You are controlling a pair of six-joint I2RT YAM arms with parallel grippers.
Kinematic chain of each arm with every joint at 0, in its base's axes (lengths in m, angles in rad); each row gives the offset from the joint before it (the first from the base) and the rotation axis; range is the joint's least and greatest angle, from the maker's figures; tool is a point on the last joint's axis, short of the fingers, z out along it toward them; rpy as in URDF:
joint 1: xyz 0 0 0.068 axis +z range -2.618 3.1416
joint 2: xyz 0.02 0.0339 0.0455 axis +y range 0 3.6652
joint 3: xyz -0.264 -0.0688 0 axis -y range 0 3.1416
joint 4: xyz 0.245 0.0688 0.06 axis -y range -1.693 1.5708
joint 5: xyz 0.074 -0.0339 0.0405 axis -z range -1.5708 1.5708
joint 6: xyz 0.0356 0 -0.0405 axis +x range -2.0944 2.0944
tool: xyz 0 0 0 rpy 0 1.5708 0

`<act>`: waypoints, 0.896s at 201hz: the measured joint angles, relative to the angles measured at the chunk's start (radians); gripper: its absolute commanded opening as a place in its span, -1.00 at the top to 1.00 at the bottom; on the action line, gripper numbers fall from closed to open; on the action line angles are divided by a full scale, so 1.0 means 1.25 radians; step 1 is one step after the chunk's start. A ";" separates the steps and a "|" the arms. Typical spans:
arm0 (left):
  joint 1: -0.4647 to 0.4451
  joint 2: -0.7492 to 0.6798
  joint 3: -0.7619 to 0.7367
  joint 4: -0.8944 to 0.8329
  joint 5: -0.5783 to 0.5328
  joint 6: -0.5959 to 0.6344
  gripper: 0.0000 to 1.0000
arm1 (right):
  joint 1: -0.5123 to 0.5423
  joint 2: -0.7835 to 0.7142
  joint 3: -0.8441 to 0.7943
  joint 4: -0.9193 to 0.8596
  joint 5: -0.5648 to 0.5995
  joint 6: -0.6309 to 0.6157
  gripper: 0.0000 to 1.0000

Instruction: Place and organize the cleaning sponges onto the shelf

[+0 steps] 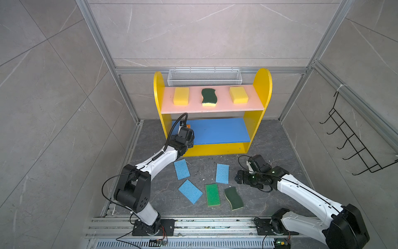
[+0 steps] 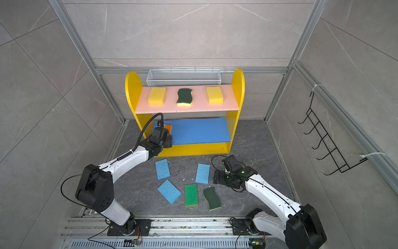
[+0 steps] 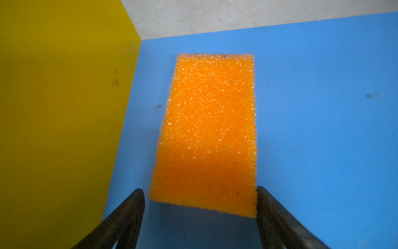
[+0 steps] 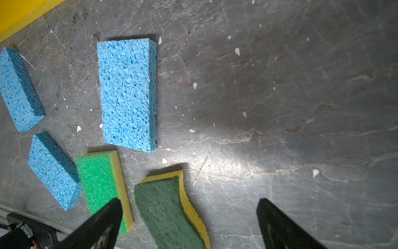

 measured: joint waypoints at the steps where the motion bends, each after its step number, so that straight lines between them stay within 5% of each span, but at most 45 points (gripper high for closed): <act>1: 0.000 -0.002 -0.001 0.000 0.002 0.000 -0.66 | 0.000 0.000 0.000 0.000 0.000 0.000 -0.99; 74: 0.000 -0.070 -0.027 -0.012 0.080 0.006 -0.69 | 0.000 -0.012 0.000 -0.002 0.001 0.000 -0.98; 180: 0.000 -0.042 -0.023 -0.014 0.069 0.013 -0.81 | 0.000 -0.033 0.000 -0.013 0.005 0.000 -0.98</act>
